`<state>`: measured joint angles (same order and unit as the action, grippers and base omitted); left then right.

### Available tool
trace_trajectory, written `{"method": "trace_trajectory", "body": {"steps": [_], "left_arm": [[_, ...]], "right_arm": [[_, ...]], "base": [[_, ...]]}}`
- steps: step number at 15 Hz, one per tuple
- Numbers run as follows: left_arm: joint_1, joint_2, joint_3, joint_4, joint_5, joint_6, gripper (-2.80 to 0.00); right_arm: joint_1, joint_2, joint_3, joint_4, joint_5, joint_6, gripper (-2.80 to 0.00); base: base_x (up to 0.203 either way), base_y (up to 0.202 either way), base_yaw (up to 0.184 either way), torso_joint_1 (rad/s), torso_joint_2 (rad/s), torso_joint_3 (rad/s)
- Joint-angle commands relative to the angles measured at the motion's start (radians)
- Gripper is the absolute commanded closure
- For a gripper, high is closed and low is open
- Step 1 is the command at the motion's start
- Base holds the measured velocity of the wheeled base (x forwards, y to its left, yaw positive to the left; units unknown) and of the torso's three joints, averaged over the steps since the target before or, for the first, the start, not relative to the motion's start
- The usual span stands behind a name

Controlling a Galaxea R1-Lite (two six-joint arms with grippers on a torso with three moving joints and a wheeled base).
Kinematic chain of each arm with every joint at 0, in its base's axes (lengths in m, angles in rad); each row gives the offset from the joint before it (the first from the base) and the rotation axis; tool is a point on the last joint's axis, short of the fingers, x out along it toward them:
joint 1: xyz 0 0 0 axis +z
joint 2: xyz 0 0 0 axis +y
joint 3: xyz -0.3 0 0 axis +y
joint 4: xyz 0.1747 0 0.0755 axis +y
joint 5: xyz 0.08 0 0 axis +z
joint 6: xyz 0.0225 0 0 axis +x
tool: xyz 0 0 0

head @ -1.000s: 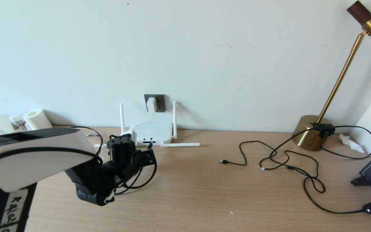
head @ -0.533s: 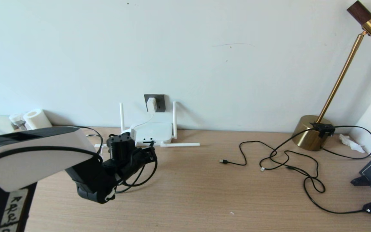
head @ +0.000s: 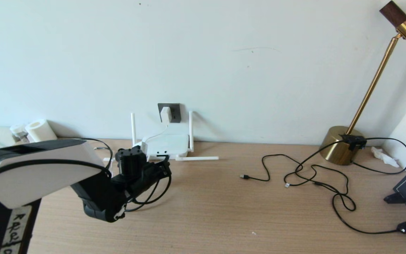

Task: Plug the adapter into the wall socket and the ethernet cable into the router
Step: Align cable and router interface

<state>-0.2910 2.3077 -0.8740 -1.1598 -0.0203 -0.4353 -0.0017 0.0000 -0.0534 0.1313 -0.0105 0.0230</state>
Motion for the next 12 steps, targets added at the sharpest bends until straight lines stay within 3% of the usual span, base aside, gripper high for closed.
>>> {"method": "trace_trajectory", "body": {"steps": [1,12], "left_arm": [[0.014,0.004,-0.013,0.0,-0.006,-0.003,0.0],[0.025,-0.014,-0.051,0.112,-0.025,-0.02,0.0]], "right_arm": [[-0.001,0.002,0.0,0.001,0.0,0.0,-2.8],[0.0,0.002,0.0,0.001,0.0,0.0,-2.8]], "base": [[0.0,0.0,0.0,0.0,0.0,0.0],[0.0,0.0,0.0,0.0,0.0,0.0]]}}
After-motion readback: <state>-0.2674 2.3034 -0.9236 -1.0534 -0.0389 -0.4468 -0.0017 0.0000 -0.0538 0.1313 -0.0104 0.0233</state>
